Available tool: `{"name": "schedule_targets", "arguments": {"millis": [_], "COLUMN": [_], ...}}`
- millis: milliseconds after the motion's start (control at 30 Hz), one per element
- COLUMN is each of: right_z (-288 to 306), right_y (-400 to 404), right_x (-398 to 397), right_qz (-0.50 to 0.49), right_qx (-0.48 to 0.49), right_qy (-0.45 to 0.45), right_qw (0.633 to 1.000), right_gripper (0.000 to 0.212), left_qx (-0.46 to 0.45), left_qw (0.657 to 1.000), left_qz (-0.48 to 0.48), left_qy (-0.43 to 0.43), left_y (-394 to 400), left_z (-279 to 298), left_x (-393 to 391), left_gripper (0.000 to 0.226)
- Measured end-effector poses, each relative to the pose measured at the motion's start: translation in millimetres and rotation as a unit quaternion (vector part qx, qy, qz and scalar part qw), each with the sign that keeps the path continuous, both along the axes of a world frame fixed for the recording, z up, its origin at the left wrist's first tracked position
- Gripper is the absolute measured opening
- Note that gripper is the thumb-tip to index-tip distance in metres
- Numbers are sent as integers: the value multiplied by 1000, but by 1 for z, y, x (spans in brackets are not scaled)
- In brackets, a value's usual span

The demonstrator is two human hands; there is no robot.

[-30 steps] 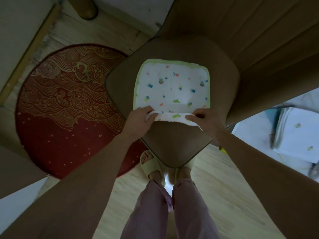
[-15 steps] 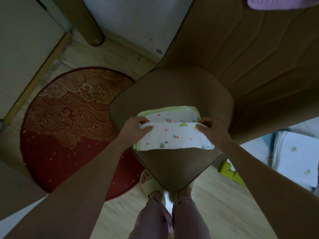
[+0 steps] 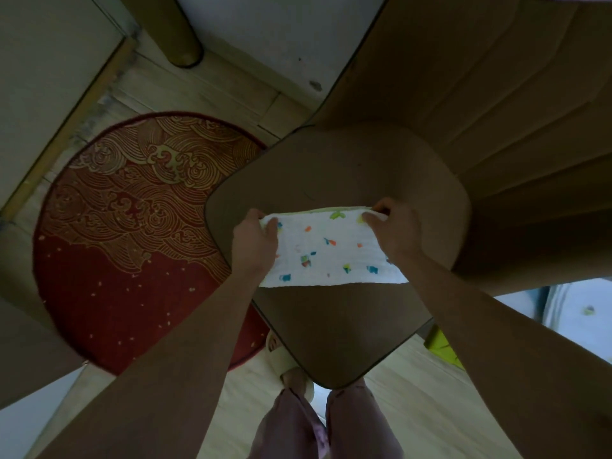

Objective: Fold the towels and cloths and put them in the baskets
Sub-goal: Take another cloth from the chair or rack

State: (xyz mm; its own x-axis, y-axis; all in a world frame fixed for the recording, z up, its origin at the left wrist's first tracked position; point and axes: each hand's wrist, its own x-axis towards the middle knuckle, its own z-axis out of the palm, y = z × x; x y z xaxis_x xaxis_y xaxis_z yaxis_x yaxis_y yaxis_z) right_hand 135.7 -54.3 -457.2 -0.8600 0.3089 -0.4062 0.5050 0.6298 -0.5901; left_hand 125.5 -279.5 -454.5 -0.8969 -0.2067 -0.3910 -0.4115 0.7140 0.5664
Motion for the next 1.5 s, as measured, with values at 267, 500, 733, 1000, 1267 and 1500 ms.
{"name": "schedule_targets", "arguments": {"millis": [267, 500, 733, 1000, 1267, 1500], "right_z": [-5, -14, -12, -14, -37, -17], "right_y": [2, 5, 20, 32, 24, 5], "right_x": [-12, -14, 16, 14, -1, -1], "right_qz": [116, 93, -30, -111, -46, 31], "right_qx": [144, 141, -19, -108, -39, 197], "right_qy": [29, 67, 64, 66, 71, 104], "right_qw": [982, 983, 997, 986, 996, 974], "right_gripper": [18, 16, 33, 19, 35, 51], "left_qx": [-33, -87, -181, -232, -246, -142], "left_qw": [999, 952, 871, 859, 852, 878], "left_qz": [-2, -127, -438, -441, -447, -430], "left_qy": [43, 263, 132, 121, 119, 153], "left_y": [0, 27, 56, 55, 56, 45], "left_z": [-13, 1, -45, -54, -55, -33], "left_x": [-1, 12, 25, 20, 19, 13], "left_gripper": [22, 29, 54, 63, 64, 60]}}
